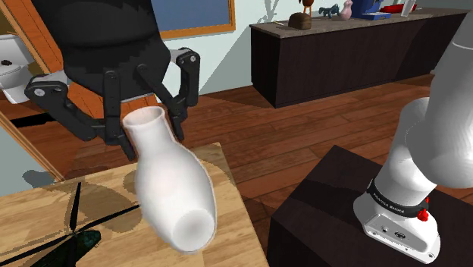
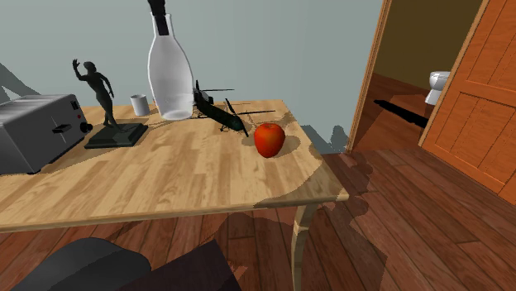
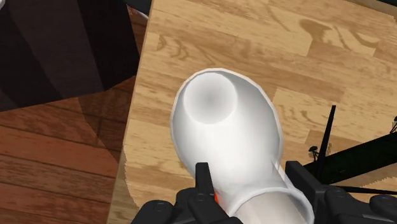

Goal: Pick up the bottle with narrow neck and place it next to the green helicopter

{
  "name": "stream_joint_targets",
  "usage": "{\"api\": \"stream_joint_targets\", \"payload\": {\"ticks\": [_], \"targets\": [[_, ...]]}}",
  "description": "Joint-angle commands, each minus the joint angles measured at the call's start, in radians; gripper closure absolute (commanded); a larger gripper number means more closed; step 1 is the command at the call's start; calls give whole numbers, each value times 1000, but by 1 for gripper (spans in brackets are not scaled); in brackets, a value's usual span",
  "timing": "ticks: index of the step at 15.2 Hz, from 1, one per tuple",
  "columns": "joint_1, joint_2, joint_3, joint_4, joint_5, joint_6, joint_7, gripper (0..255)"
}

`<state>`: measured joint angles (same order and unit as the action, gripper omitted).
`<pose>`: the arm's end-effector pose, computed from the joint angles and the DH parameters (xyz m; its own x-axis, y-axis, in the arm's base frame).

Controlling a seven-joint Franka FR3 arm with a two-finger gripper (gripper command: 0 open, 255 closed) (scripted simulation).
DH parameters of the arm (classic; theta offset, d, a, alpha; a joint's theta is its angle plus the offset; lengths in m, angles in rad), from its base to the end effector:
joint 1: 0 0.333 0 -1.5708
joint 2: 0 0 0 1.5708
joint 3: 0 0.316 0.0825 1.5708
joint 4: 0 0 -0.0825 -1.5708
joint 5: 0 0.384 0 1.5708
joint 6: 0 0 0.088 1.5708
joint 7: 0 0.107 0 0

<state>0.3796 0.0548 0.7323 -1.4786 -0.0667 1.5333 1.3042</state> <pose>0.2669 0.4972 0.6415 0.9803 -0.1950 0.0326 -0.1949 -0.9808 -0.0055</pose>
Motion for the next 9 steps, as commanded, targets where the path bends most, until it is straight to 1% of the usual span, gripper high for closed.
{"api": "stream_joint_targets", "payload": {"ticks": [1, 5, 9], "targets": [[29, 13, 23, 13, -11, -5, 52, 255], [101, 62, 71, 56, -49, -21, 166, 255], [195, 136, 112, 126, -109, -47, 288, 255]]}}
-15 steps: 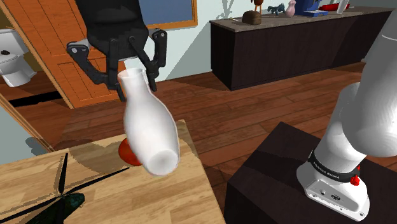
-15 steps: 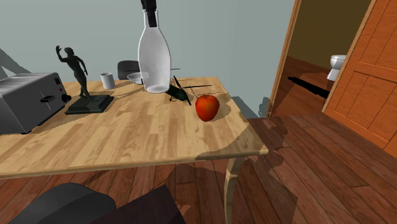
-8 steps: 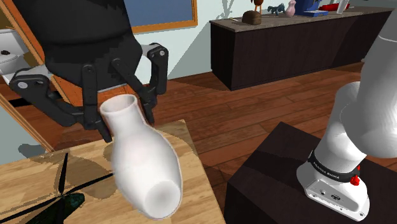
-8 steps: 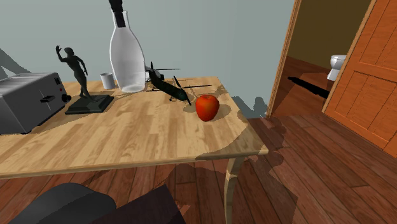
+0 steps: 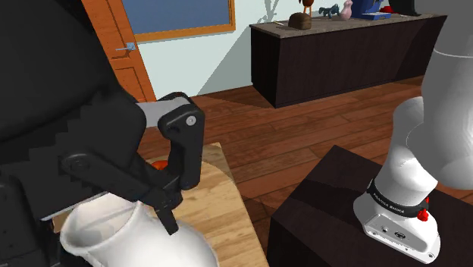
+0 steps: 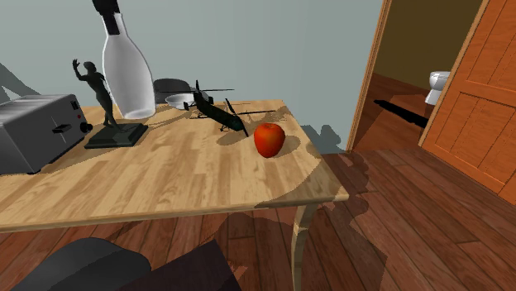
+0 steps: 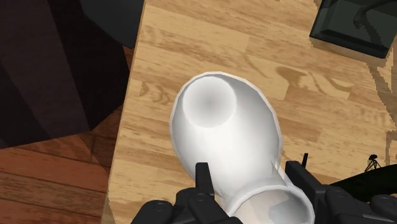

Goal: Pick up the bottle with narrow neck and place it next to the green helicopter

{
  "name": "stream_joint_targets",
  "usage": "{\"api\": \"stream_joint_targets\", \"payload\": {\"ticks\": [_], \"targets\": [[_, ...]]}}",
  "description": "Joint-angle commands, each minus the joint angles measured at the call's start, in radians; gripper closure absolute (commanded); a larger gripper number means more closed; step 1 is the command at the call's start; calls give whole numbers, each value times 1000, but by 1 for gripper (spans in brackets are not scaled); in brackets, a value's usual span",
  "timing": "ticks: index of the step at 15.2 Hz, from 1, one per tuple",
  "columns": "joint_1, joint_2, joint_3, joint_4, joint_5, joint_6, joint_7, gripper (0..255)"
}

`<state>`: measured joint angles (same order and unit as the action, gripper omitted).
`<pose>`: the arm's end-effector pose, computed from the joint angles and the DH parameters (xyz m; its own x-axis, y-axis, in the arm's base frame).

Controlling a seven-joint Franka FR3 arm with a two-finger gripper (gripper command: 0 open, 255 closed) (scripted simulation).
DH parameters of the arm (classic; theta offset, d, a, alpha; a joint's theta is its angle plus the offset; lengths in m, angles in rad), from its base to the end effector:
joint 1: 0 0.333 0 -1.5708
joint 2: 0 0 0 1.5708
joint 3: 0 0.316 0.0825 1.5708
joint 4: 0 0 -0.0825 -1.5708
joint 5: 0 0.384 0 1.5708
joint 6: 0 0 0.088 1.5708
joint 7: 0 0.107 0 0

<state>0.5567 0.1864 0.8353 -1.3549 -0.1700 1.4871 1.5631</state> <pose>0.1704 0.5632 0.6424 0.9806 -0.1937 0.0315 -0.1936 -0.9811 -0.0053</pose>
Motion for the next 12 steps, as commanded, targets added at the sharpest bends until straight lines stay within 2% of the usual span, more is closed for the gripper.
{"api": "stream_joint_targets", "payload": {"ticks": [1, 3, 12], "targets": [[47, 27, 17, 25, -24, -10, 60, 255], [109, 77, 31, 75, -64, -30, 121, 255], [57, 20, 27, -111, -19, 116, 105, 255]]}}
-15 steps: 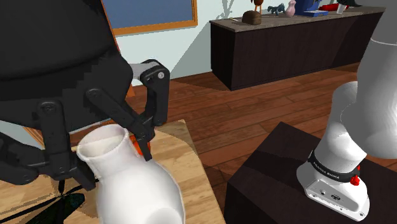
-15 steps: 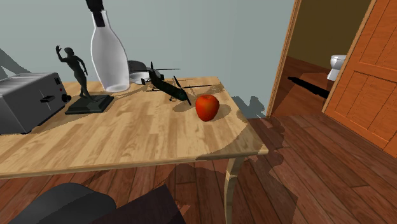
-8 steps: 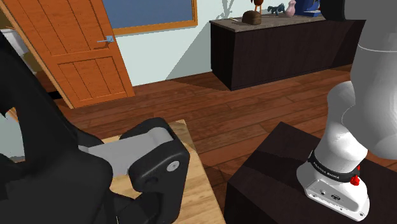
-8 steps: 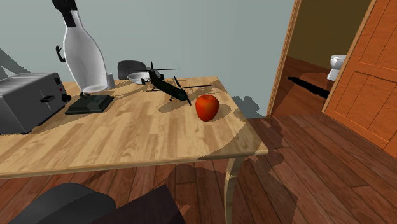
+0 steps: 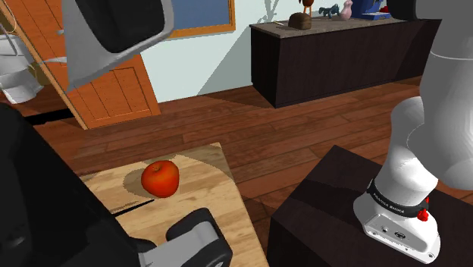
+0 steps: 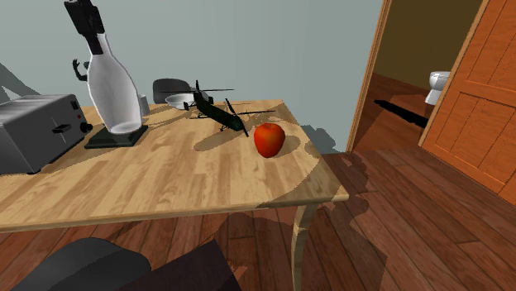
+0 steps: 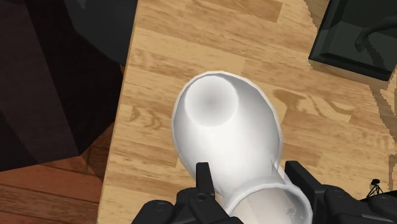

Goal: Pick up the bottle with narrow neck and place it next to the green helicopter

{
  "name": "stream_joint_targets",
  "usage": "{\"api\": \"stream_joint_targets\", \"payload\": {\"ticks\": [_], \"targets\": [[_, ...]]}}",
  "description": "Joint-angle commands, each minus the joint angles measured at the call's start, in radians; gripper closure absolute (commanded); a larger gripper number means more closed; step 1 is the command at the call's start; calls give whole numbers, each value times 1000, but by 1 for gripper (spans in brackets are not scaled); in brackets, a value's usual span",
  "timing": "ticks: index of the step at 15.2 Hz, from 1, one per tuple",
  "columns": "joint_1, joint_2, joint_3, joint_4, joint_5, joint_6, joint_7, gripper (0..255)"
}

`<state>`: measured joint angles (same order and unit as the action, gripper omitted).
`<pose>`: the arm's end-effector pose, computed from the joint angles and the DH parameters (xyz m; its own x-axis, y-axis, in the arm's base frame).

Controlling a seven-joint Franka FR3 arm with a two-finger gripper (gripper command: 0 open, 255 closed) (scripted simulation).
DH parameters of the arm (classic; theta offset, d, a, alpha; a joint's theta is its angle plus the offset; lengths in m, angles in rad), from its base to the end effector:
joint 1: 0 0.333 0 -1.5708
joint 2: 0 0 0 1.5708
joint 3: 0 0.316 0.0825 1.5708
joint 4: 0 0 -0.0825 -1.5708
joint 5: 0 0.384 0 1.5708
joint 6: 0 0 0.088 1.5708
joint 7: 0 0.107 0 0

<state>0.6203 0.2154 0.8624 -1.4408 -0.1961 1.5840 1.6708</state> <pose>0.1242 0.5899 0.6005 0.9800 -0.1961 0.0327 -0.1961 -0.9806 -0.0052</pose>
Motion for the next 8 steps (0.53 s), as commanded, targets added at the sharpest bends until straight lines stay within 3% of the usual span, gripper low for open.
{"api": "stream_joint_targets", "payload": {"ticks": [1, 8], "targets": [[-11, -13, 0, -42, 10, 34, -3, 255], [-30, -32, -3, -156, 22, 135, -6, 255]]}}
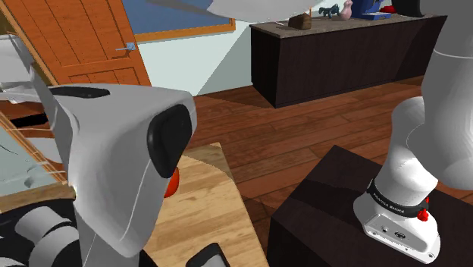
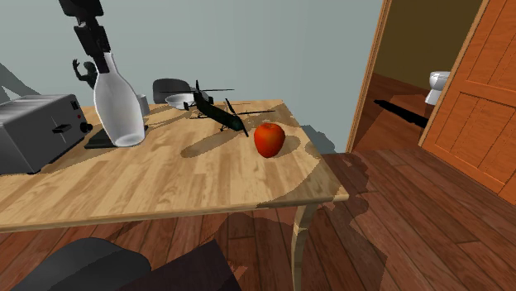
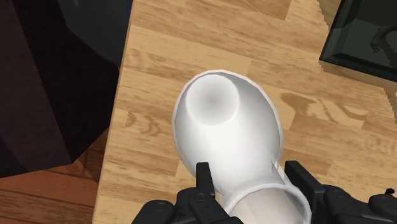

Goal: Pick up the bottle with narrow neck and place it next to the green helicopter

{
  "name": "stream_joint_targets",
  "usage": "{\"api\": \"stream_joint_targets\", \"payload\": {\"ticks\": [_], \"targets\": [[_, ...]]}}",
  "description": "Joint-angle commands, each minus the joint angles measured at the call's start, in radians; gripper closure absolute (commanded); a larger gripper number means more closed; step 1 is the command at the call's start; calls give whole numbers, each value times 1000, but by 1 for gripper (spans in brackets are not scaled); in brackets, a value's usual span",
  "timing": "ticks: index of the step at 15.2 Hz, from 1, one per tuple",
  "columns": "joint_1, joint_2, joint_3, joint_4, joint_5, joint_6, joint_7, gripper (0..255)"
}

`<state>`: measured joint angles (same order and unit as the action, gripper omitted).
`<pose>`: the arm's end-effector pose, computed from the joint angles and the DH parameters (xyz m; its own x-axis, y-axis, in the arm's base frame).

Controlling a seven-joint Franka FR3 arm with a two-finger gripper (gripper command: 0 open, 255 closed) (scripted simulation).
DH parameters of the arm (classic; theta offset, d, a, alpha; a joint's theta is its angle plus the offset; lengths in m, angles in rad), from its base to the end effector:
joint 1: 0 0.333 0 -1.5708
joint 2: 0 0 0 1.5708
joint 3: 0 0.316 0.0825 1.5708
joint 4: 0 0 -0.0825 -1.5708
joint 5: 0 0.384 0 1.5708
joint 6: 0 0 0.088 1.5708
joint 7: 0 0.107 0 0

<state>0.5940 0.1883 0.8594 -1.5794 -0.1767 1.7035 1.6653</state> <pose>0.1241 0.5897 0.5573 0.9800 -0.1962 0.0326 -0.1961 -0.9806 -0.0047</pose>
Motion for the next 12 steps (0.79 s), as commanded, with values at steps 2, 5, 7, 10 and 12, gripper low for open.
{"api": "stream_joint_targets", "payload": {"ticks": [2, 5, 7, 10, 12], "targets": [[-7, -7, -1, -46, 4, 43, 0, 255], [-10, -7, -3, -87, 3, 83, 2, 255], [-11, -6, -4, -113, 1, 110, 4, 255], [-13, -2, -6, -149, -4, 148, 9, 255], [-13, 3, -7, -172, -8, 174, 12, 255]]}}
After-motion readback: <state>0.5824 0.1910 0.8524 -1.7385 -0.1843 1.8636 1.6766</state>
